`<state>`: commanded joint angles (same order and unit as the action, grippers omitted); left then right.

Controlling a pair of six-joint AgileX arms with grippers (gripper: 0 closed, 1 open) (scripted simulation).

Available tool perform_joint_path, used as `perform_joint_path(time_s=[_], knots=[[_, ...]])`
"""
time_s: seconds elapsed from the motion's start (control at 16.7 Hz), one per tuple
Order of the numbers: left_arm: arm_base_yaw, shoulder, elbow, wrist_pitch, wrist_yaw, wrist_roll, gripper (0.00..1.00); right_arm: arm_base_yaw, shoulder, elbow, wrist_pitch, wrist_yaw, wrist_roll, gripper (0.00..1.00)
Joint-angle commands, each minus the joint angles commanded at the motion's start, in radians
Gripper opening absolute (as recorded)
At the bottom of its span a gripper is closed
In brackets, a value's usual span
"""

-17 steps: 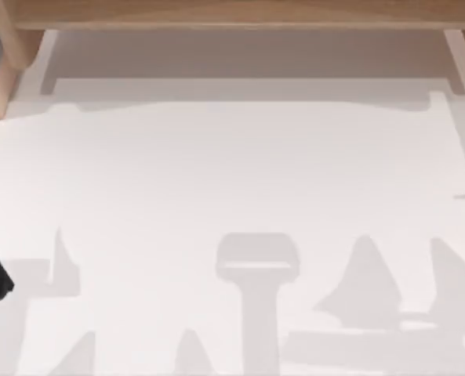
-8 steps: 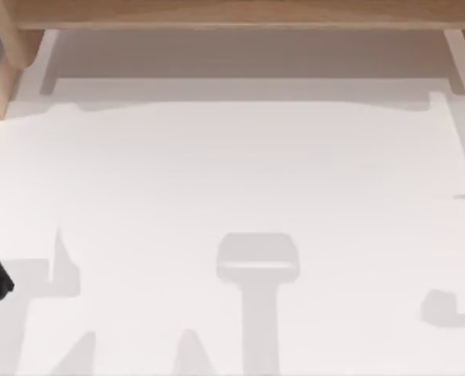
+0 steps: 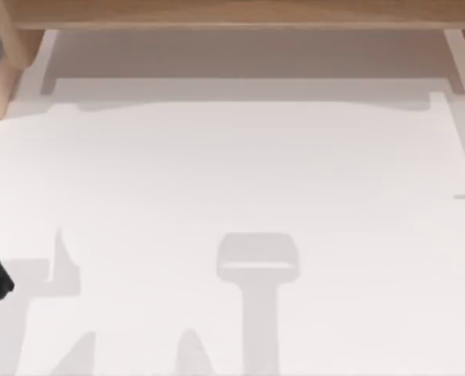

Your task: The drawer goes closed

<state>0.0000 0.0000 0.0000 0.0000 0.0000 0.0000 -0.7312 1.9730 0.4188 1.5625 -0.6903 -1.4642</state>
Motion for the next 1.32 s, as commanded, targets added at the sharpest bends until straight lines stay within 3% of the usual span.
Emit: perform_joint_path(time_s=[0.24,1.08,1.32], knots=[[0.000,0.000,0.000,0.000,0.000,0.000,1.00,-0.016,0.063,0.016,0.051,-0.024,-0.087,1.00],[0.000,0.000,0.000,0.000,0.000,0.000,1.00,0.042,0.088,0.094,-0.004,0.035,-0.089,1.00],[0.000,0.000,0.000,0.000,0.000,0.000,1.00,0.042,0.088,0.094,-0.004,0.035,-0.089,0.70]])
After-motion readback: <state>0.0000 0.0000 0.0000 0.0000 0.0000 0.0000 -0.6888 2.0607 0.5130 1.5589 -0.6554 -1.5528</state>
